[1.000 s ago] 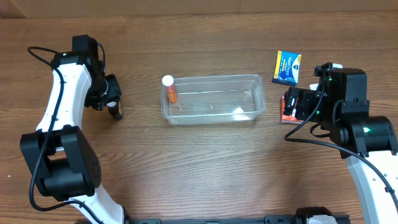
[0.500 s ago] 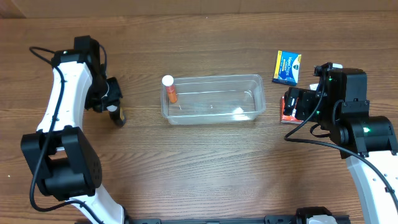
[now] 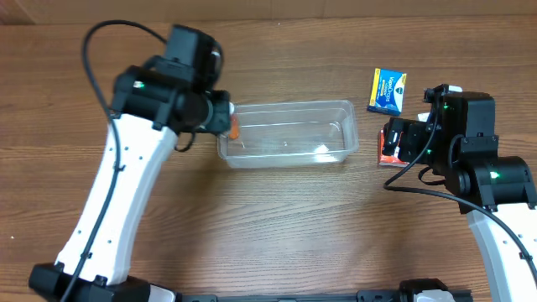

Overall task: Pack container
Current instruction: 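Place the dark bottle upright in the container beside the tube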

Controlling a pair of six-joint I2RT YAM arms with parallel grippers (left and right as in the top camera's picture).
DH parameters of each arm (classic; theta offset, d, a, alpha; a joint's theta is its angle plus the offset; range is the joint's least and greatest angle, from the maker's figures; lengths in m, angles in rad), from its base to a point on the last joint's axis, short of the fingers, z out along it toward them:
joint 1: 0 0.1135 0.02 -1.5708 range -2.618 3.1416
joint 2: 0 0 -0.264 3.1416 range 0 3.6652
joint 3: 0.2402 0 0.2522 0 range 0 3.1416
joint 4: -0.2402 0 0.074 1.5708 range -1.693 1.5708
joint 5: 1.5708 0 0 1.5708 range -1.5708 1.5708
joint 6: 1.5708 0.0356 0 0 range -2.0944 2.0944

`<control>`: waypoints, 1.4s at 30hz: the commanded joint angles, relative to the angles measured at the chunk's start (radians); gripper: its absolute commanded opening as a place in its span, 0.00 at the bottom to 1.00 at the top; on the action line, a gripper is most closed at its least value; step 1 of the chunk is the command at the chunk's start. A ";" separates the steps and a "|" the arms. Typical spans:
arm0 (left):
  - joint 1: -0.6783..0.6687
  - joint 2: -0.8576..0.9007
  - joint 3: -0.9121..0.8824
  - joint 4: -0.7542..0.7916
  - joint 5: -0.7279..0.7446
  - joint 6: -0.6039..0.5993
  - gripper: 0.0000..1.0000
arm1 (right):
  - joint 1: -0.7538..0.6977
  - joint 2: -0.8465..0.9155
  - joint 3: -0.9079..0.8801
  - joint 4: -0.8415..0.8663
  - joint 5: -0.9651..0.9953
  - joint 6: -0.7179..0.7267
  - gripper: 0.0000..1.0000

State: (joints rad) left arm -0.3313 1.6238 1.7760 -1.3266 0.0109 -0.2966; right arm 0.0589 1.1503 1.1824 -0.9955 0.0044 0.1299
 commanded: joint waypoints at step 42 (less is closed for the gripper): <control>-0.023 0.371 0.014 -0.005 -0.036 -0.040 0.44 | -0.004 -0.005 0.033 0.002 0.006 -0.003 1.00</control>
State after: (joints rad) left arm -0.3538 2.0201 1.7756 -1.3262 -0.0196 -0.3378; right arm 0.0586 1.1503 1.1824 -0.9955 0.0040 0.1303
